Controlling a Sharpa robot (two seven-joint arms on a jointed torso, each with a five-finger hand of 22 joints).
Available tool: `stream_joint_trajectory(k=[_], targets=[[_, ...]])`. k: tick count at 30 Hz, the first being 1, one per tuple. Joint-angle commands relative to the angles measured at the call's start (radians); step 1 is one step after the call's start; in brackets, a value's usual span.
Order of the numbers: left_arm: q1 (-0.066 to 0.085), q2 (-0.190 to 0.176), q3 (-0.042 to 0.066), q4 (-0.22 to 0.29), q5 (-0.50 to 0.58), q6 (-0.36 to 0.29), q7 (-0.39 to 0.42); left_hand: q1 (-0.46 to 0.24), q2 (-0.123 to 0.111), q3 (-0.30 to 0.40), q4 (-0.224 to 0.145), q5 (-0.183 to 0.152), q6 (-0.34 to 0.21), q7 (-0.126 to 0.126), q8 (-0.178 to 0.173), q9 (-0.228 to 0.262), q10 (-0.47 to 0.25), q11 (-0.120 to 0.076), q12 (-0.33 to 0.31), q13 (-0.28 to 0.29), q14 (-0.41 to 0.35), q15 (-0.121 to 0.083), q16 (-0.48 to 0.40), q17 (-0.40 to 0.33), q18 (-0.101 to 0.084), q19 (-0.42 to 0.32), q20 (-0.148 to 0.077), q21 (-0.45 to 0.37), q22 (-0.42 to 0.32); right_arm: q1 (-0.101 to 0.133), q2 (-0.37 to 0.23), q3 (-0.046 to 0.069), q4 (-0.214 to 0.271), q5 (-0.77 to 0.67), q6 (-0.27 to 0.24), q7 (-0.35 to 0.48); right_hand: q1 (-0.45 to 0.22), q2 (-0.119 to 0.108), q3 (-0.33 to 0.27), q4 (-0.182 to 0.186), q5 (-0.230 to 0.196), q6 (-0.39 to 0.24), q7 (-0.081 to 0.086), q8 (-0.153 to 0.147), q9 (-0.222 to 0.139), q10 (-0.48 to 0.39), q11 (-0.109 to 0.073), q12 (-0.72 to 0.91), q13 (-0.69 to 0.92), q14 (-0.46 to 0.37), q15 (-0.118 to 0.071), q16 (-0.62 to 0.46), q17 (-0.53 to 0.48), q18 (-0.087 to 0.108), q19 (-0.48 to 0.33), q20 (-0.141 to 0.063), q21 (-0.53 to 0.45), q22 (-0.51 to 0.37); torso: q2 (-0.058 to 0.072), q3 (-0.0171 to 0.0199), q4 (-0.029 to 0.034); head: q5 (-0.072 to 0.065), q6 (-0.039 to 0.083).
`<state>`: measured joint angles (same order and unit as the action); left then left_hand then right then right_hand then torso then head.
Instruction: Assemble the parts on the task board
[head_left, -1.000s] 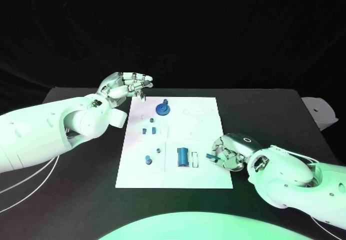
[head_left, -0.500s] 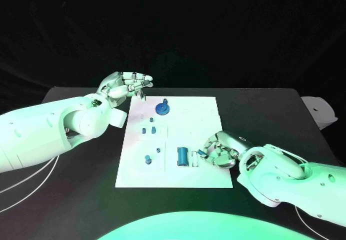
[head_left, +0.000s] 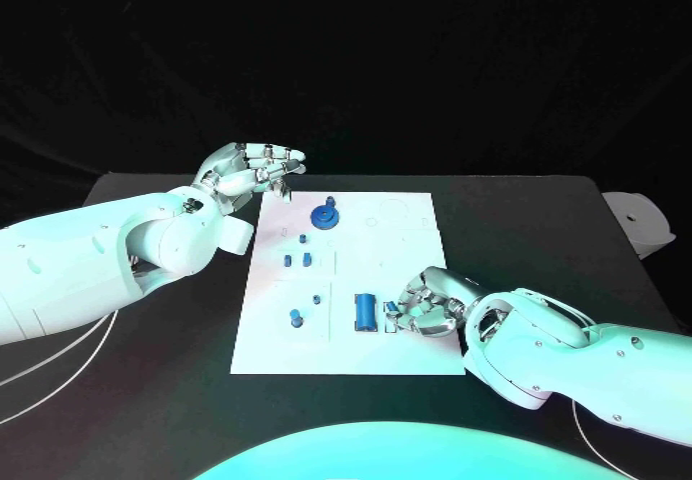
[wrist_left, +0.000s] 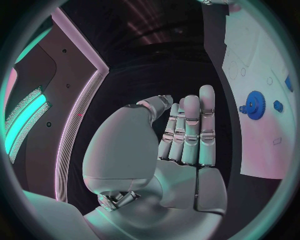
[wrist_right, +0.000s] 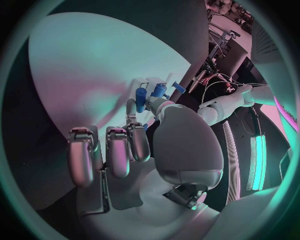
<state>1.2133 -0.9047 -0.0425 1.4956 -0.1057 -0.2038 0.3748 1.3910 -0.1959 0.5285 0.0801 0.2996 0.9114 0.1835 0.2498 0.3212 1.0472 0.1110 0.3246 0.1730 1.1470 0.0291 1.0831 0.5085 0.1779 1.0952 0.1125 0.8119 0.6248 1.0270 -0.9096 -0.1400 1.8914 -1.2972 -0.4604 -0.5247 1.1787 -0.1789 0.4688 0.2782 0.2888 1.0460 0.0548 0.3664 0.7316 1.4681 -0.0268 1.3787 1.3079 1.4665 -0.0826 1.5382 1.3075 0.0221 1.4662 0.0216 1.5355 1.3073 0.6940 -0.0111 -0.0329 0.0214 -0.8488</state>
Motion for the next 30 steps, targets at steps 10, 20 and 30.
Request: stream_joint_trajectory(k=[10, 20, 30], targets=[[0.0, 0.001, 0.001, 0.003, 0.004, 0.018, 0.003, 0.0, 0.009, 0.0, 0.001, 0.007, -0.006, -0.002, 0.006, -0.001, -0.007, -0.001, 0.002, 0.001, -0.005, -0.001, -0.003, -0.001, 0.007, 0.001, 0.0, -0.006, -0.001, -0.003, 0.023, 0.0, -0.024, 0.031, 0.042, -0.012, -0.042, 0.015, -0.021, 0.01, -0.003, 0.024, -0.014, 0.007, 0.001, 0.041, -0.005, 0.016, 0.156, 0.088, -0.01, 0.004, 0.178, -0.017, 0.097, -0.006, 0.007, 0.256, 0.001, 0.0008, -0.0005, 0.001, -0.003], [0.001, 0.0, 0.001, 0.004, 0.004, 0.019, 0.001, -0.001, 0.009, 0.0, 0.001, 0.007, -0.006, -0.002, 0.006, -0.002, -0.008, 0.0, 0.004, 0.001, -0.006, -0.001, -0.003, -0.002, 0.007, 0.001, 0.0, -0.006, -0.002, -0.003, 0.031, 0.0, -0.032, 0.028, 0.039, -0.012, -0.101, 0.028, -0.052, 0.012, -0.056, 0.026, -0.014, 0.008, 0.001, 0.041, -0.005, 0.016, 0.157, 0.088, -0.01, 0.004, 0.177, -0.016, 0.097, -0.006, 0.005, 0.256, 0.0, 0.001, -0.0006, 0.001, -0.002], [0.001, 0.0, 0.001, 0.004, 0.004, 0.02, 0.0, -0.002, 0.009, 0.0, 0.002, 0.007, -0.006, -0.002, 0.006, -0.002, -0.009, 0.0, 0.004, 0.001, -0.006, 0.0, -0.003, -0.002, 0.007, 0.001, 0.0, -0.006, -0.002, -0.003, 0.033, 0.0, -0.03, 0.021, 0.048, -0.009, -0.153, 0.011, -0.11, 0.013, -0.026, 0.027, -0.014, 0.009, 0.001, 0.041, -0.005, 0.015, 0.158, 0.088, -0.01, 0.004, 0.178, -0.016, 0.097, -0.007, 0.005, 0.255, 0.0, 0.0008, -0.0011, 0.0, -0.004]])
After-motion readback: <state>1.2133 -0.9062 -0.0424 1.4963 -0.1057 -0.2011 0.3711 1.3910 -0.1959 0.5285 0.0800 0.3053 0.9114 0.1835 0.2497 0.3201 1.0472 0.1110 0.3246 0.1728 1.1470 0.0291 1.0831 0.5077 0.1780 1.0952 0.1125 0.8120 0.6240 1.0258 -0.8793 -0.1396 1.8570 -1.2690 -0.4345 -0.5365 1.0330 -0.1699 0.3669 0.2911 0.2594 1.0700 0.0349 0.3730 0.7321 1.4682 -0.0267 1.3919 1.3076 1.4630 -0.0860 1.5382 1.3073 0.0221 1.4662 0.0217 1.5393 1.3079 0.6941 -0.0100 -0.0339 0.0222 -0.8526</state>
